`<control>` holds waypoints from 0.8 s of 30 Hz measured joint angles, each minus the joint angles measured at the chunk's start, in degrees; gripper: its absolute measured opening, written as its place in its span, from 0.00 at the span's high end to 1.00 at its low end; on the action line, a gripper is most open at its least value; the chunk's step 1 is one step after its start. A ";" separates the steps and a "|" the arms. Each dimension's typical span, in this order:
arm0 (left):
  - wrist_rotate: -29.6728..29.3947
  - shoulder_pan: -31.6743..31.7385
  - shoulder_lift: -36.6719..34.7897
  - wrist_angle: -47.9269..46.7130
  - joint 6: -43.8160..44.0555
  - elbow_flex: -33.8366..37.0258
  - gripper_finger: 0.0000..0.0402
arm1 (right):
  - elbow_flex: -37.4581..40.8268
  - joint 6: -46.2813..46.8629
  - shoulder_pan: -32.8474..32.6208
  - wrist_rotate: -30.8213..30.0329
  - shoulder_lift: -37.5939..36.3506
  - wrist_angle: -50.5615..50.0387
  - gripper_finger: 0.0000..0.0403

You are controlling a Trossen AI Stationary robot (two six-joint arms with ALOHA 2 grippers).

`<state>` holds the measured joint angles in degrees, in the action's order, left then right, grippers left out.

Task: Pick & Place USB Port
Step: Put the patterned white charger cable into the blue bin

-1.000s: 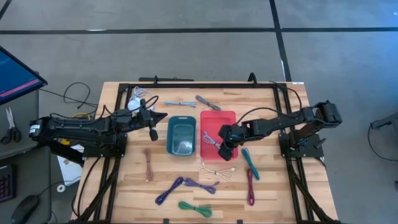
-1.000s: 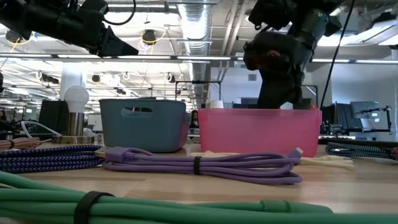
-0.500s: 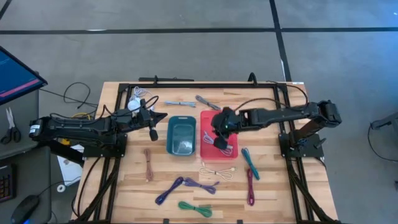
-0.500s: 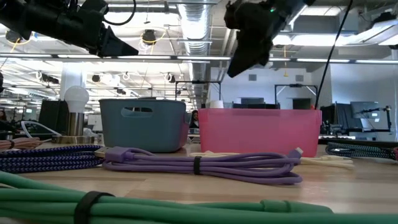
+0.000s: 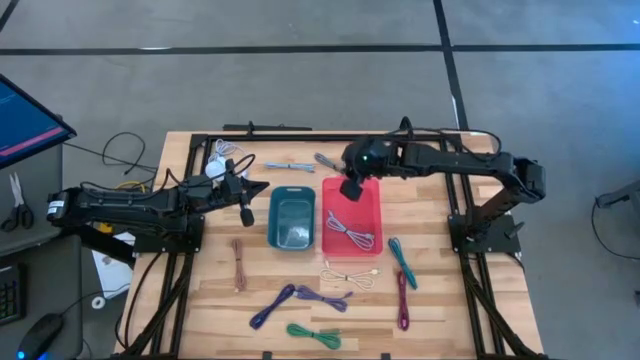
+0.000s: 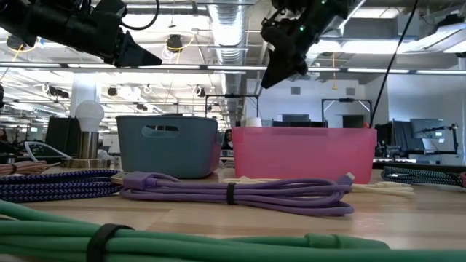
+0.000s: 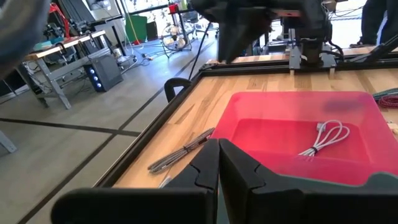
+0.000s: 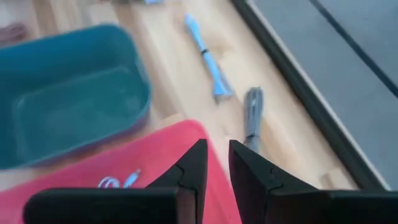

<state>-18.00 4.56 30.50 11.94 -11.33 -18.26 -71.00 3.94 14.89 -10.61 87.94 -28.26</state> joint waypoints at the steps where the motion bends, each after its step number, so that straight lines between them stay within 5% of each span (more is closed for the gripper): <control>1: 0.02 0.00 -0.02 0.00 0.00 0.00 0.97 | 0.00 0.00 0.52 0.02 0.00 1.04 0.85; 20: 0.00 0.00 -0.02 0.64 0.00 0.02 0.97 | -0.07 0.05 6.30 0.04 0.48 15.76 0.85; 24: 0.01 0.02 -0.01 0.89 -0.02 0.02 0.97 | -0.07 -7.47 6.72 0.07 0.48 17.07 0.85</control>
<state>-17.99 4.58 30.49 12.84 -11.35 -18.24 -71.07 -3.53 21.61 -10.55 88.42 -11.18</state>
